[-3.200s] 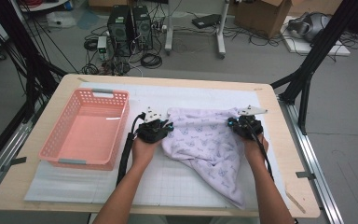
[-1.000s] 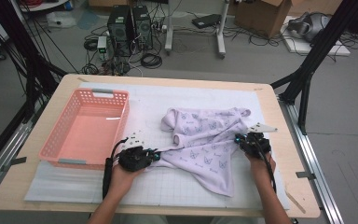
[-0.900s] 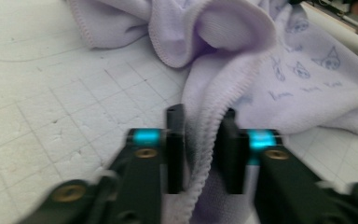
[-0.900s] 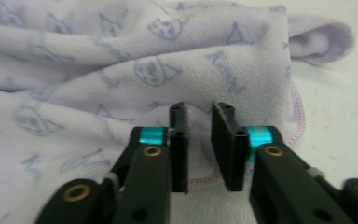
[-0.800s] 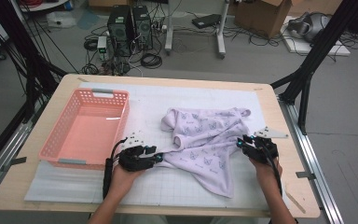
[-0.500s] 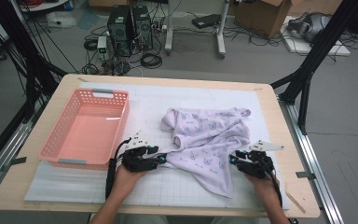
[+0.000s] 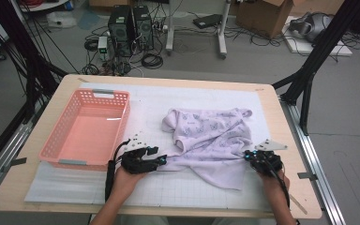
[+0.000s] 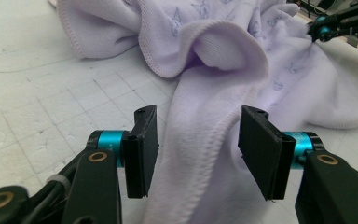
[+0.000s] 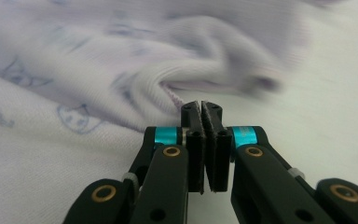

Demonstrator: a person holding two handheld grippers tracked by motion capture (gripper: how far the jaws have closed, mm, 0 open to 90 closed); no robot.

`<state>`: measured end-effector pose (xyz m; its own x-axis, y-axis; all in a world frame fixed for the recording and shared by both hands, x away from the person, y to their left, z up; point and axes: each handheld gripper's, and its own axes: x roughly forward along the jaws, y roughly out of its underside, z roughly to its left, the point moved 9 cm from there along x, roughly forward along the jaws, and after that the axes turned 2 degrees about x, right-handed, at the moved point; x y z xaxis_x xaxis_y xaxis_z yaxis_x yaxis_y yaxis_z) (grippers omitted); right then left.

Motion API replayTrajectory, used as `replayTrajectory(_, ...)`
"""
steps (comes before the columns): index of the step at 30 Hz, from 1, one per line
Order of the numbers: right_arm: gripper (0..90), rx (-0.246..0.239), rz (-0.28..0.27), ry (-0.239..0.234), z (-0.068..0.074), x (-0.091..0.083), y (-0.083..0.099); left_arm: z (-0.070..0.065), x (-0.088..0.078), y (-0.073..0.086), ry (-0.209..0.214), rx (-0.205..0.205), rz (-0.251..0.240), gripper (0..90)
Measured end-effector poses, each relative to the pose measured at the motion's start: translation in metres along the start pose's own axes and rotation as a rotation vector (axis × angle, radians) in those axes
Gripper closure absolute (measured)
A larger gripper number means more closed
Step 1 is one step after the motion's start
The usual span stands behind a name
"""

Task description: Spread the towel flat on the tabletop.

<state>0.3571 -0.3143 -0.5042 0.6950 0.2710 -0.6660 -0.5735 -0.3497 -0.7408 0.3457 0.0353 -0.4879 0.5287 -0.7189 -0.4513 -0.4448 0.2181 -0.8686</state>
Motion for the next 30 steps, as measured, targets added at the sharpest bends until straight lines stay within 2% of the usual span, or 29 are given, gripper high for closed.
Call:
replayTrajectory(2,88.2,0.028,-0.016,0.026,-0.013,-0.005,0.002,-0.002,0.001,-0.001,0.008,0.001,-0.004,45.8)
replayTrajectory(3,87.9,0.041,-0.026,0.021,-0.016,-0.006,0.002,-0.004,0.002,-0.001,0.013,0.002,-0.003,44.9)
replayTrajectory(5,83.8,0.052,-0.048,-0.014,-0.014,-0.009,0.001,-0.008,0.004,-0.003,0.034,0.005,-0.005,43.7)
replayTrajectory(7,75.3,0.039,-0.055,-0.017,-0.012,-0.012,0.000,-0.012,0.008,-0.006,0.051,0.016,-0.005,42.7)
replayTrajectory(9,69.4,0.051,-0.072,-0.042,-0.007,-0.016,-0.002,-0.014,0.011,-0.008,0.059,0.025,0.000,42.8)
replayTrajectory(10,67.2,0.053,-0.083,-0.046,-0.006,-0.018,-0.003,-0.018,0.018,-0.010,0.070,0.056,0.028,43.2)
replayTrajectory(11,65.7,0.056,-0.089,-0.061,-0.003,-0.021,-0.004,-0.019,0.022,-0.010,0.069,0.069,0.044,44.2)
replayTrajectory(13,62.1,0.058,-0.100,-0.080,0.001,-0.026,-0.005,-0.018,0.027,-0.010,0.063,0.073,0.061,47.4)
replayTrajectory(14,61.0,0.057,-0.103,-0.094,0.004,-0.028,-0.005,-0.014,0.035,-0.007,0.032,0.068,0.089,50.4)
replayTrajectory(16,53.5,0.061,-0.113,-0.157,0.016,-0.032,-0.004,-0.010,0.041,-0.003,0.007,0.050,0.128,65.8)
replayTrajectory(18,51.8,0.023,-0.105,-0.217,0.030,-0.033,-0.001,-0.006,0.040,-0.006,-0.019,0.023,0.101,78.7)
replayTrajectory(19,51.8,0.004,-0.097,-0.237,0.037,-0.033,0.000,-0.001,0.037,-0.007,-0.050,0.027,0.091,81.0)
replayTrajectory(21,52.1,-0.026,-0.094,-0.281,0.051,-0.033,0.000,0.006,0.034,-0.009,-0.069,0.000,0.073,81.8)
replayTrajectory(23,53.2,-0.040,-0.093,-0.312,0.062,-0.032,-0.001,0.015,0.030,-0.011,-0.114,-0.016,0.053,82.6)
replayTrajectory(25,53.8,-0.046,-0.087,-0.332,0.071,-0.030,-0.002,0.023,0.029,-0.012,-0.149,-0.028,0.039,83.3)
replayTrajectory(26,54.2,-0.050,-0.084,-0.343,0.074,-0.028,-0.002,0.023,0.029,-0.012,-0.149,-0.028,0.039,83.5)
replayTrajectory(28,56.1,-0.058,-0.080,-0.364,0.081,-0.025,-0.001,0.029,0.031,-0.013,-0.192,-0.044,0.029,83.7)
replayTrajectory(30,58.9,-0.066,-0.071,-0.380,0.085,-0.022,0.000,0.032,0.031,-0.014,-0.205,-0.063,0.021,83.7)
